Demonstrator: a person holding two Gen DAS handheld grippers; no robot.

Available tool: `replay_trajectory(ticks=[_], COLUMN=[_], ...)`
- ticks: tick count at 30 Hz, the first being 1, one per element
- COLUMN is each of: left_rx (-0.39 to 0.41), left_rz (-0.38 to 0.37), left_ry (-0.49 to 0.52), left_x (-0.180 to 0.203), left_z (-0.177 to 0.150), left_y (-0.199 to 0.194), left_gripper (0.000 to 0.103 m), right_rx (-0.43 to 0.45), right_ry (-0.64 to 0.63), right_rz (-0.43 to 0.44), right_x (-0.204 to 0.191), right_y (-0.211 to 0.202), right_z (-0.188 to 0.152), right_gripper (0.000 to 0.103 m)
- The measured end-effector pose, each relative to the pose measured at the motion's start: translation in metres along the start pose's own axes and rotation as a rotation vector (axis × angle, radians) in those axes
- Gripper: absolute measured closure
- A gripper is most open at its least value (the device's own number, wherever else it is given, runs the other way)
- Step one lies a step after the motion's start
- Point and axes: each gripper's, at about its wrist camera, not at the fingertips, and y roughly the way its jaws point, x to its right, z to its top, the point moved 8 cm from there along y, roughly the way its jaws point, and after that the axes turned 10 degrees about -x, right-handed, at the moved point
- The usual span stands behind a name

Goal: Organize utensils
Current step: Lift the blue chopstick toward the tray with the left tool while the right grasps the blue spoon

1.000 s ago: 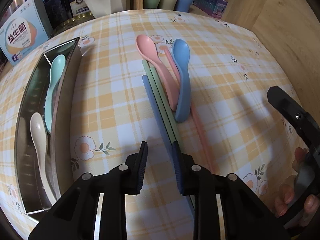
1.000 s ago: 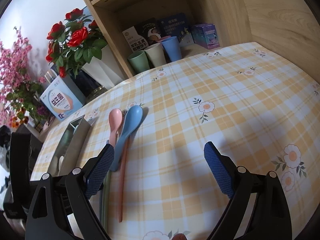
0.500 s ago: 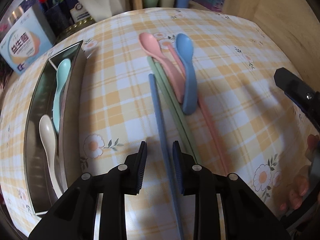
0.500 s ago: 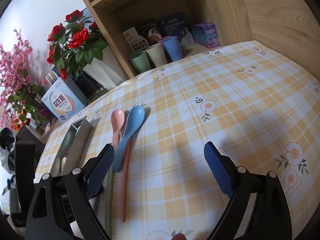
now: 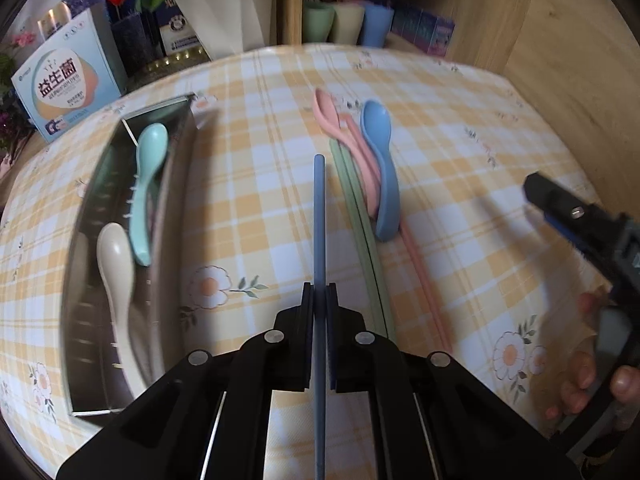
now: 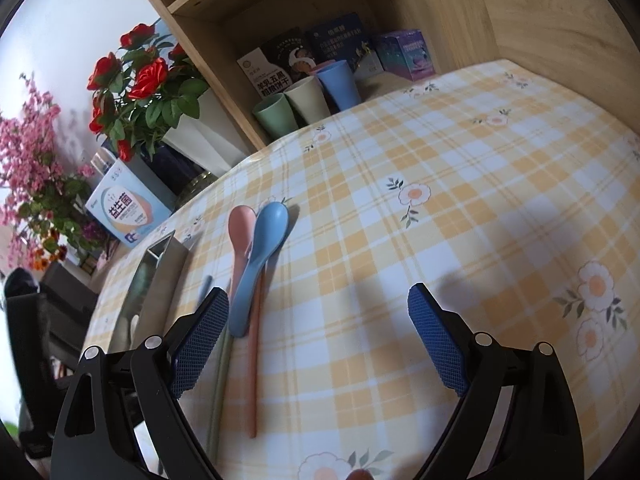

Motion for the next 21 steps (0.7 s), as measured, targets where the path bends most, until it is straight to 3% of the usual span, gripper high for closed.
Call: replay_trajectory(ticks=[9,17,21], left_rx=[0.027,0.120,0.169], left_rz=[-0.070,-0.100,-0.105], left_ry=[-0.036,-0.064,-0.092], left_x=[-0.003,-0.018,-0.034], left_z=[-0.006,0.000,0.004], left_y=[-0.018,-0.046,-0.061], left_gripper=[0.098,0.097,0.097], right_rx=[-0.033,-0.039,-0.065], right_ry=[-0.051,-0.099,-0.142], right_rz=[0.016,0.019,0.026], right_x=[-0.019,-0.030,-0.038], right_y=[0.000,-0.009,-0.008], right_z=[-0.007,-0.003,0.001], right_gripper=[0.015,0.015,0.030])
